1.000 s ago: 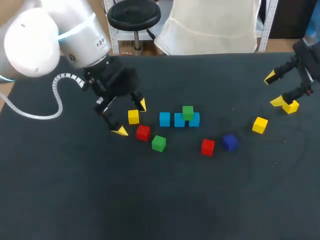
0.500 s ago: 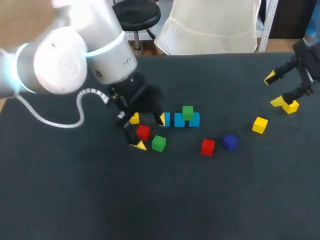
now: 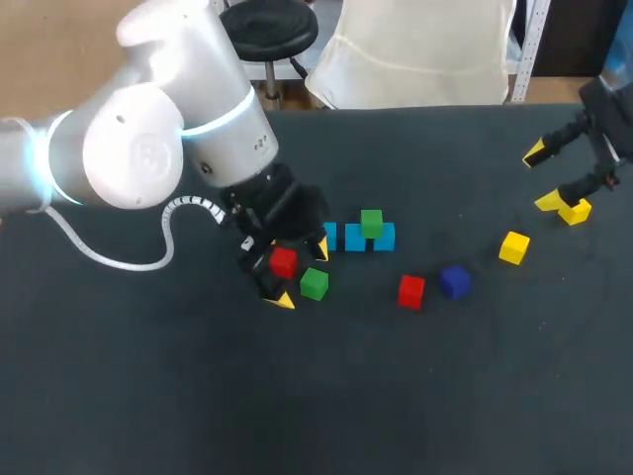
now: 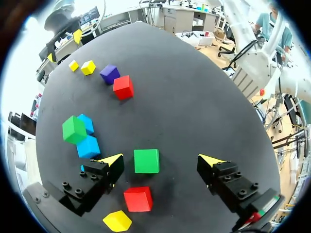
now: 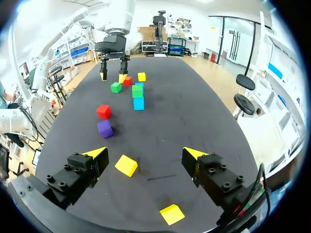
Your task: Place the blue cubes, place green cubes on the blue cubes, place the yellow cubes on the green cubes, then place the red cubes on the yellow cubes, and place purple cube on the red cubes.
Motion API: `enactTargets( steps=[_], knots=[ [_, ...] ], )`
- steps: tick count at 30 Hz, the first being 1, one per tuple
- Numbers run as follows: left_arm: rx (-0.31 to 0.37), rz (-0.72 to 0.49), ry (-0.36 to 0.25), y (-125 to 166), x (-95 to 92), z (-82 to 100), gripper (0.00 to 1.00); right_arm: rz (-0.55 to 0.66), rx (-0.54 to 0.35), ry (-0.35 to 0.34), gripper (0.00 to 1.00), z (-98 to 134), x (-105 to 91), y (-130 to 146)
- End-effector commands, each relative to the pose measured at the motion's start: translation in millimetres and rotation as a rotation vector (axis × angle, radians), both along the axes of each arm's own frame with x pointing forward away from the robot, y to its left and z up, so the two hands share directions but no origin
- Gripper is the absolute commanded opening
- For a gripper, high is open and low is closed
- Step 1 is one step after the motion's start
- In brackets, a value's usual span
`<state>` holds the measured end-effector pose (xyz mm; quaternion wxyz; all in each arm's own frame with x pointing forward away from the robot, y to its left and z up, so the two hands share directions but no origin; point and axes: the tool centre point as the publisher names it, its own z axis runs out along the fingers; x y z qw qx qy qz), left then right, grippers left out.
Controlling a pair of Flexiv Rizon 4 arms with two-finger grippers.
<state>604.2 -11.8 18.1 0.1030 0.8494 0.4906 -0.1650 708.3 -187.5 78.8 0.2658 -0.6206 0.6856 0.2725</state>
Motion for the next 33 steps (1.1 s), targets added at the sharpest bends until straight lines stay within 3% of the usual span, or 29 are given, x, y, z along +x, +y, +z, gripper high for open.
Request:
enactTargets(
  steps=[1, 24, 26, 31, 32, 33],
  knots=[
    [0.006, 0.003, 0.0, 0.1, 4.8, -2.6, 1.0, 0.001, 0.001, 0.0, 1.0, -0.3, 0.4, -0.1],
    [0.005, 0.039, 0.02, -3.4, 13.0, -17.6, 1.0, 0.001, 0.001, 0.0, 1.0, -0.3, 0.4, -0.1],
    [0.005, 0.039, 0.02, -3.4, 13.3, -18.3, 0.87, 0.001, 0.001, 0.0, 1.0, -0.3, 0.4, -0.1],
    [0.009, 0.041, 0.019, -3.1, 14.3, -19.4, 0.81, 0.001, 0.001, 0.0, 1.0, -0.3, 0.4, -0.1],
    [0.01, 0.041, 0.019, -3.1, 14.4, -19.5, 0.73, 0.001, 0.001, 0.0, 1.0, -0.3, 0.4, -0.1],
    [0.012, 0.042, 0.019, -3.1, 14.7, -19.5, 0.53, 0.001, 0.001, 0.0, 1.0, -0.3, 0.4, -0.1]
  ],
)
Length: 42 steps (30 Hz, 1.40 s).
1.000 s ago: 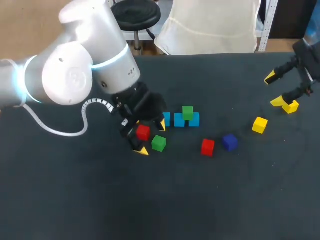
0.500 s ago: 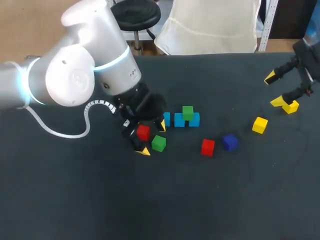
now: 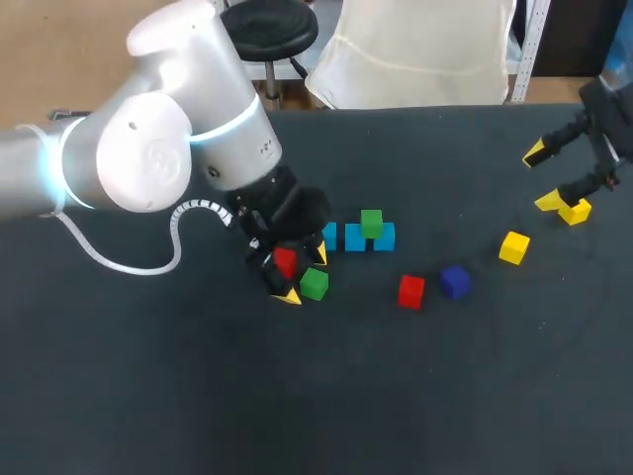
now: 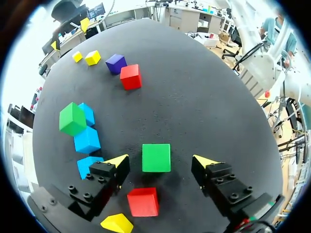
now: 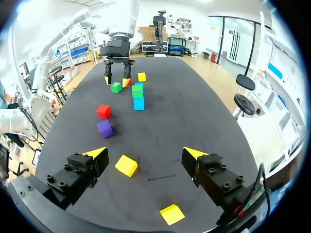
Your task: Place the blue cubes, place green cubes on the blue cubes, place the yellow cubes on the green cubes, then place the red cubes on the yellow cubes, and place purple cube on the red cubes.
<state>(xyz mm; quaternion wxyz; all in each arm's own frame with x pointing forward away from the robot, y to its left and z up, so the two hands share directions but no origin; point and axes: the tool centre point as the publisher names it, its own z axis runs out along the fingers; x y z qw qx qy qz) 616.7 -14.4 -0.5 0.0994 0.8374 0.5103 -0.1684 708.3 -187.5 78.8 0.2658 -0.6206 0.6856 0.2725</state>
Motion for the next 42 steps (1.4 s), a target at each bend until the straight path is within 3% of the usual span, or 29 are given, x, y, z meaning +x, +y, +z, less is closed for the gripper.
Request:
enactTargets(
  steps=[1, 5, 7, 10, 11, 13, 14, 23, 28, 33, 34, 42],
  knots=[
    [0.006, -0.002, 0.002, -0.6, 2.6, -0.9, 0.49, 0.001, 0.001, 0.0, 1.0, -0.3, 0.5, -0.1],
    [0.008, 0.0, 0.006, -1.5, 3.4, -0.8, 0.47, 0.001, 0.001, 0.0, 1.0, -0.3, 0.5, -0.1],
    [0.007, 0.002, 0.006, -2.1, 3.4, -0.6, 0.4, 0.001, 0.001, 0.0, 1.0, -0.3, 0.5, -0.1],
    [0.004, 0.0, 0.009, -3.8, 2.9, -1.5, 0.42, 0.001, 0.001, 0.0, 1.0, -0.3, 0.5, -0.1],
    [0.003, -0.001, 0.009, -4.2, 2.6, -1.5, 0.37, 0.001, 0.001, 0.0, 1.0, -0.3, 0.5, -0.1],
    [0.001, 0.002, 0.01, -4.9, 1.9, -1.2, 0.09, 0.001, 0.001, 0.0, 1.0, -0.3, 0.5, -0.1],
    [0.0, 0.003, 0.009, -5.4, 1.4, -0.6, 0.0, 0.001, 0.001, 0.0, 1.0, -0.3, 0.5, -0.1],
    [-0.045, 0.042, -0.033, -11.8, -6.3, 24.5, 0.0, 0.001, 0.001, 0.0, 1.0, -0.3, 0.5, -0.1],
    [-0.089, 0.12, -0.059, -12.9, -7.4, 48.6, 0.0, 0.001, 0.001, 0.0, 1.0, -0.3, 0.5, -0.1],
    [-0.088, 0.231, -0.062, -12.1, -1.8, 64.0, 0.0, 0.001, 0.001, 0.0, 1.0, -0.3, 0.5, -0.1],
    [-0.113, 0.248, -0.061, -11.1, -0.3, 65.8, 0.0, 0.001, 0.001, 0.0, 1.0, -0.3, 0.5, -0.1],
    [-0.099, 0.326, -0.05, -18.6, 16.0, 68.1, 0.0, 0.001, 0.001, 0.0, 1.0, -0.3, 0.5, -0.1]
  ],
)
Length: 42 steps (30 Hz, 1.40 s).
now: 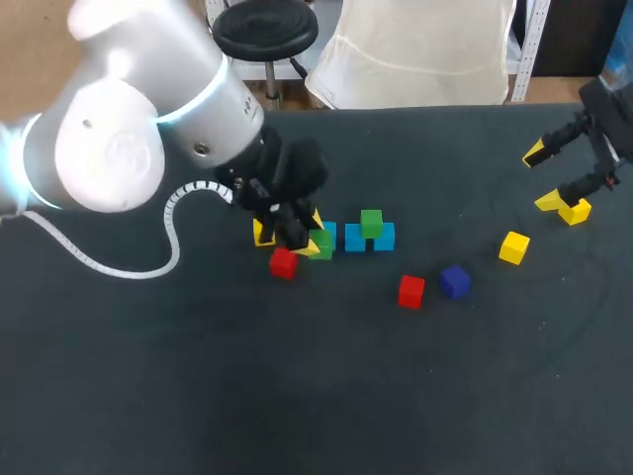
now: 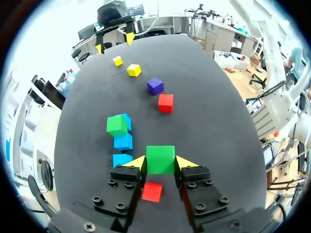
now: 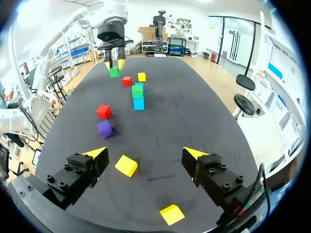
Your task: Place the blue cubes, place green cubes on the blue cubes, place the yellow cubes on the green cubes, then place the red cubes on the yellow cubes, and place purple cube on the red cubes.
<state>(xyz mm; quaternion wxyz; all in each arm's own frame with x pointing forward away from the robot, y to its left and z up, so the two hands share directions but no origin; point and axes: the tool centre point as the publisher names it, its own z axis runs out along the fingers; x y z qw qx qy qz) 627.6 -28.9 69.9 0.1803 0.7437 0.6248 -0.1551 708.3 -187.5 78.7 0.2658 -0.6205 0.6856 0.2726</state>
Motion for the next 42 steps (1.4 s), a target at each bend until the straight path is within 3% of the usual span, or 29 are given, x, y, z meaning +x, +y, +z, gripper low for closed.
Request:
enactTargets(
  steps=[1, 12, 23, 42],
  knots=[
    [0.007, 0.019, 0.013, -5.8, 7.7, -2.8, 0.0, 0.001, 0.001, 0.0, 1.0, -0.2, 0.4, -0.1],
    [0.013, -0.026, 0.019, -29.3, 43.9, -10.8, 0.0, 0.001, 0.001, 0.0, 1.0, -0.2, 0.4, -0.1],
    [0.02, -0.027, 0.014, -28.9, 74.4, -25.0, 0.0, 0.001, 0.001, 0.0, 1.0, -0.2, 0.4, -0.1],
    [0.011, 0.014, 0.047, -24.4, 73.1, -39.5, 0.0, 0.001, 0.001, 0.0, 1.0, -0.2, 0.4, -0.1]
  ],
)
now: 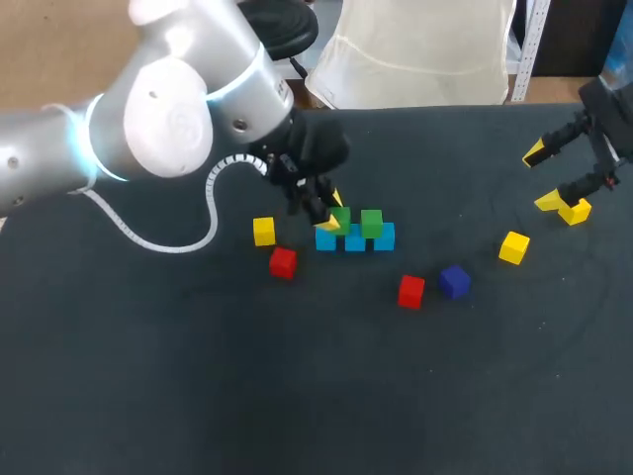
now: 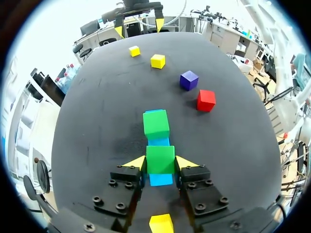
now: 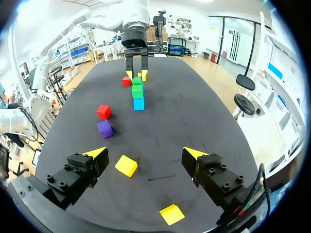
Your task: Place the blue cubes, place green cubes on the blue cubes, place the yellow cubes on the green cubes, then place the red cubes on the yellow cubes, and place purple cube on the red cubes.
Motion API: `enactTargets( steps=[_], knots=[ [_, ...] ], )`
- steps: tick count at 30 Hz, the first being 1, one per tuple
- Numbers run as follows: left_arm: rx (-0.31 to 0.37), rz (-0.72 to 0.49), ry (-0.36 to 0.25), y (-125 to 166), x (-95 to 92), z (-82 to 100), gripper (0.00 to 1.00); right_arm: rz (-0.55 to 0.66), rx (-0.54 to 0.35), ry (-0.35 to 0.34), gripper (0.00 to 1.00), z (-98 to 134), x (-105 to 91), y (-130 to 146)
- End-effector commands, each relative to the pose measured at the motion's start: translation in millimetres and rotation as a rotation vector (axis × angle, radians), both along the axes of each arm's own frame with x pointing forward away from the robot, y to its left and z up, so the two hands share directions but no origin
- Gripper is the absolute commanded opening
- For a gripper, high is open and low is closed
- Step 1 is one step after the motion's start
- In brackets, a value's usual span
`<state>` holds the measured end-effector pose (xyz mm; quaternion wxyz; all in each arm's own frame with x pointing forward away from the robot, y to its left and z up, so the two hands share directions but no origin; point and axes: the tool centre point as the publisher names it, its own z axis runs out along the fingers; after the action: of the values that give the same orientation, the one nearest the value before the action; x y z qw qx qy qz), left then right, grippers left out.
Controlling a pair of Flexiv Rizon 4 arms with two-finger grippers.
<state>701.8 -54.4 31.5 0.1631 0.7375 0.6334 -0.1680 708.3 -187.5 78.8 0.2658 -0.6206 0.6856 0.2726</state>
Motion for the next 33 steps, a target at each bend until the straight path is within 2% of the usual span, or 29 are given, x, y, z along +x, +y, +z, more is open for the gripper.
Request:
enactTargets(
  steps=[1, 33],
  knots=[
    [0.005, 0.006, 0.005, 1.4, -1.4, -1.4, 0.0, 0.001, 0.001, 0.0, 1.0, -0.2, 0.4, -0.1],
    [0.011, -0.025, 0.012, -3.6, 1.6, -1.4, 0.0, 0.001, 0.001, 0.0, 1.0, -0.2, 0.4, -0.1]
  ],
)
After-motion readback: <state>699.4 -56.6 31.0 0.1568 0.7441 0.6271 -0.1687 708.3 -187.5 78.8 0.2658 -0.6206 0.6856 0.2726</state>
